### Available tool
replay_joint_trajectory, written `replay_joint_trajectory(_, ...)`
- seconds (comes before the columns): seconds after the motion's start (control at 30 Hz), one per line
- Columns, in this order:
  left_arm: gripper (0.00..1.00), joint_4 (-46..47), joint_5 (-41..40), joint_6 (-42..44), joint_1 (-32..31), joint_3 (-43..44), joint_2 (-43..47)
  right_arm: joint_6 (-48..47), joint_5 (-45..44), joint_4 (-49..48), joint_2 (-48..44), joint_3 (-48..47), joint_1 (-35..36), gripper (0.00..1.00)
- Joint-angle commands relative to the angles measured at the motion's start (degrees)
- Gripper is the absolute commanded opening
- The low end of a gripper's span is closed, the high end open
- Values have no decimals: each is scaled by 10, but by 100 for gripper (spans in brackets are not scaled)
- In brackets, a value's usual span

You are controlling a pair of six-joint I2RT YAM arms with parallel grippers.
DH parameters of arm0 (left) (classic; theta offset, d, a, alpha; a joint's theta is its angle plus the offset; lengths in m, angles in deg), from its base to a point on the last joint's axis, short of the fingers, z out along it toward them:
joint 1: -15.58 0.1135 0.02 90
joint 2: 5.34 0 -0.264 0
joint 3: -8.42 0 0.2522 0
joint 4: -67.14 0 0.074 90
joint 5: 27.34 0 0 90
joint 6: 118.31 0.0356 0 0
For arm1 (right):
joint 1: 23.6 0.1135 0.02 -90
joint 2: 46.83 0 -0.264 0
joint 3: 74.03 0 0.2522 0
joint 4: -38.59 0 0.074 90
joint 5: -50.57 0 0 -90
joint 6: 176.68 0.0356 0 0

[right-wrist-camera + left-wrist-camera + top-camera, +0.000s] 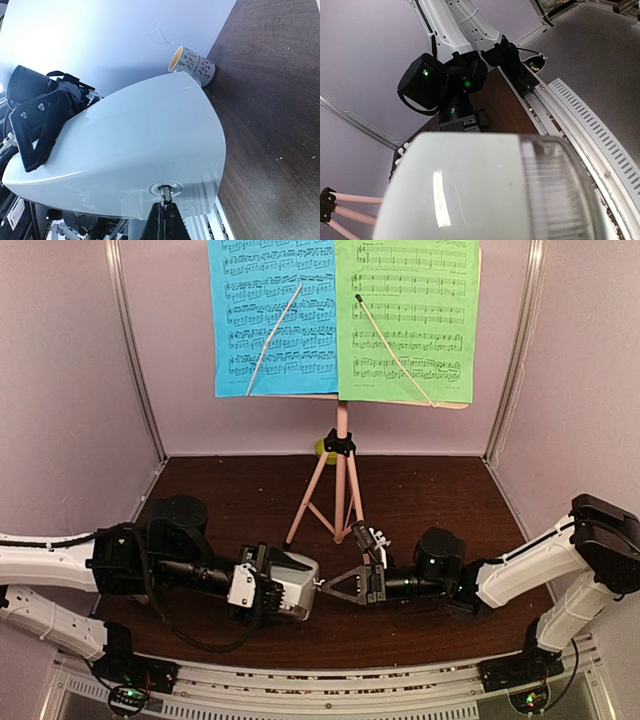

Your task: Set up the instrument practice props

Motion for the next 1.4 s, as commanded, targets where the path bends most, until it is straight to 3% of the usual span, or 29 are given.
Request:
replay_joint_trajectory(0.0,26,20,-12,26,-7,10,21,95,6,-90,-1,17,-19,0)
replay_joint_trajectory(0.23,25,54,-25,22,-8,2,5,173,26,-139,29,23,-19,0)
replay_joint_trajectory(0.43,23,139,-2,-91,26,-6,-34,32,-2,-1,-29,21,-19,1)
replay_joint_trajectory(0.53,23,226,31,-156,55,-29,-56,-80,-39,133,-72,16,-19,20)
replay_joint_trajectory(0.63,23,288,87,-202,87,-37,-92,-146,-72,206,-108,18,-19,42)
replay_joint_trajectory(0.77,23,347,181,-261,139,-23,-155,-198,-102,273,-154,22,-20,60)
replay_joint_trajectory(1.0,25,380,256,-282,154,31,-246,-260,-169,330,-227,42,-20,71)
replay_joint_trajectory(1.37,26,431,266,-262,155,63,-343,-299,-237,387,-274,37,-20,77)
